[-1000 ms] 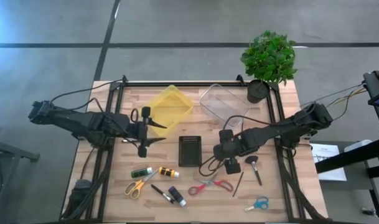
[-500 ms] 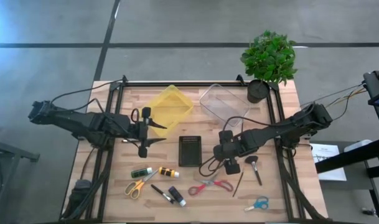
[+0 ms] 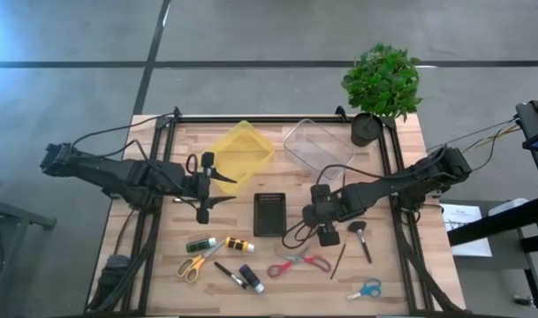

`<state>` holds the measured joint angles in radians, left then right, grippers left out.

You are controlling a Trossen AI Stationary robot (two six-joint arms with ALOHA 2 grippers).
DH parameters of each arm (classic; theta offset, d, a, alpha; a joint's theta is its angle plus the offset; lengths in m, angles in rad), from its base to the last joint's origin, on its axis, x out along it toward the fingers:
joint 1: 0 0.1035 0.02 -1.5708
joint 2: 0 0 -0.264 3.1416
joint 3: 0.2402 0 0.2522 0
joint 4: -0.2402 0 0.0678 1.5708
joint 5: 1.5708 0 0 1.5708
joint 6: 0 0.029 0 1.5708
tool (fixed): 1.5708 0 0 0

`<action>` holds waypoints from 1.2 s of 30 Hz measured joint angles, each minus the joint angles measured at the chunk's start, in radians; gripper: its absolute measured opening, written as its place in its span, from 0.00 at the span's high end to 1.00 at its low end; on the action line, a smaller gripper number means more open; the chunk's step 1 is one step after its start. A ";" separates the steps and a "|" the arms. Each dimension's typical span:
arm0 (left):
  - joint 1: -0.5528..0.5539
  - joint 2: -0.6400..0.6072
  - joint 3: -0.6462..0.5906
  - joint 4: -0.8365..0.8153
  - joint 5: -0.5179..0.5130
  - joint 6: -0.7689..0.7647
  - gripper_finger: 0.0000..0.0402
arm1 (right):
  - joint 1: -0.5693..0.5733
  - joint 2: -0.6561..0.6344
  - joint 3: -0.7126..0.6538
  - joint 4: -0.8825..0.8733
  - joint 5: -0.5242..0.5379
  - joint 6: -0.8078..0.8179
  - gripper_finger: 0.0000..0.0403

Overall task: Pick & Place Paint Supplies
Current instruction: Put the orange paint bottle into the black bin

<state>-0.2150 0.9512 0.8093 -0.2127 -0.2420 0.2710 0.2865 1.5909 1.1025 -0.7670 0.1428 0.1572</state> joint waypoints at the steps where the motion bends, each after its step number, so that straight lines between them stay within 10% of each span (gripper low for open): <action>1: 0.000 0.000 0.000 0.000 0.000 0.000 0.51 | 0.001 0.000 0.000 0.000 0.006 0.000 0.39; 11: 0.000 0.000 0.000 0.000 0.000 -0.003 0.51 | 0.001 0.000 -0.001 0.005 -0.013 -0.024 0.73; 36: 0.001 0.000 -0.013 0.012 -0.052 -0.010 0.51 | -0.160 0.107 0.381 0.008 0.009 -0.269 0.73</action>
<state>-0.2142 0.9512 0.7963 -0.2005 -0.2941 0.2606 0.1268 1.6978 1.4838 -0.7593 0.1520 -0.1120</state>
